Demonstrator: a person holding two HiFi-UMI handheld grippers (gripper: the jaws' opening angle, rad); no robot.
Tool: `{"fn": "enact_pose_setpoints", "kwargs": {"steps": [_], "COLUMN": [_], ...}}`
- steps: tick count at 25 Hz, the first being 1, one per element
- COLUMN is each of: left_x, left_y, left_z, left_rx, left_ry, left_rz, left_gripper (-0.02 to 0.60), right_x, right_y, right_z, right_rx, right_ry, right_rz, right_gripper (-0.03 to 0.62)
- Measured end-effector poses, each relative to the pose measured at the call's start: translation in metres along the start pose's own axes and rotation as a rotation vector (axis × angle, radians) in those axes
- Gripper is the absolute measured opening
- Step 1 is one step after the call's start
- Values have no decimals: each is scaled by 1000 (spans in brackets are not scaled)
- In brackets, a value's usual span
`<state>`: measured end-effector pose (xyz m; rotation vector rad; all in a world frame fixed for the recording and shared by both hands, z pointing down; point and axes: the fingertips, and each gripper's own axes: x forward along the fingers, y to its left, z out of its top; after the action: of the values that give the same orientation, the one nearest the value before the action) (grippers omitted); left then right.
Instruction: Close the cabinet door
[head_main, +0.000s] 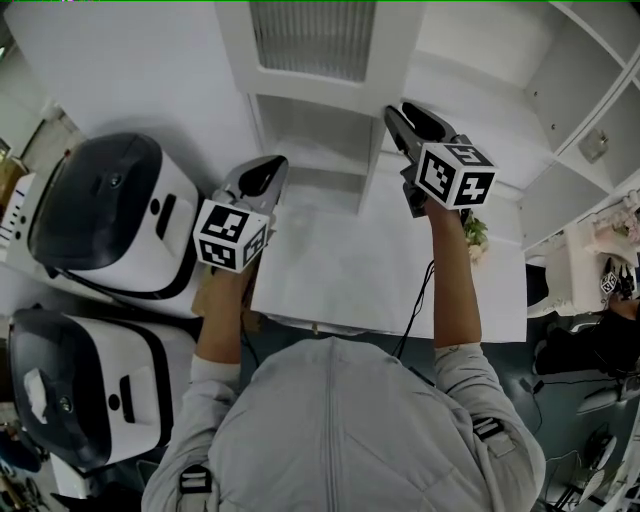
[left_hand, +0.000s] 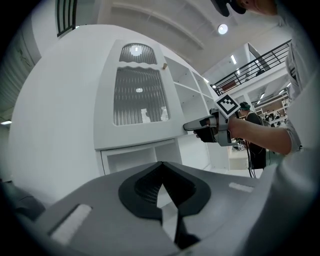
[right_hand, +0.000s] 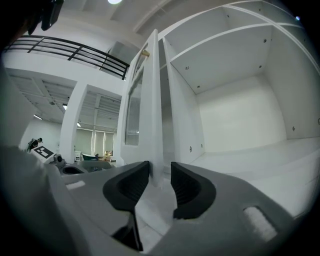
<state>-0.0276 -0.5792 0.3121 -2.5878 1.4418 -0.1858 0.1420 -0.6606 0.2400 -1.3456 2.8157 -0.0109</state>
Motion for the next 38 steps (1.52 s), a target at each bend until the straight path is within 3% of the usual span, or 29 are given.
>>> {"fn": "enact_pose_setpoints", "kwargs": {"steps": [18,30,38], "left_x": [26,2,-36], "left_y": [6,6,-7], "left_z": [-4,-5,-2], "left_rx": [1,0,-4], "left_ry": [20,50,42], "left_rz": [6,34,20], "left_gripper": [20,20,20], "right_x": [28,30,-8], "right_y": [-31,-35,-7], "right_z": [2,3,4], "right_rx": [-21,-21,-51], "right_ry": [2,12,13], "right_rz": [-29,-68,-109], "right_gripper": [153,153,149]}}
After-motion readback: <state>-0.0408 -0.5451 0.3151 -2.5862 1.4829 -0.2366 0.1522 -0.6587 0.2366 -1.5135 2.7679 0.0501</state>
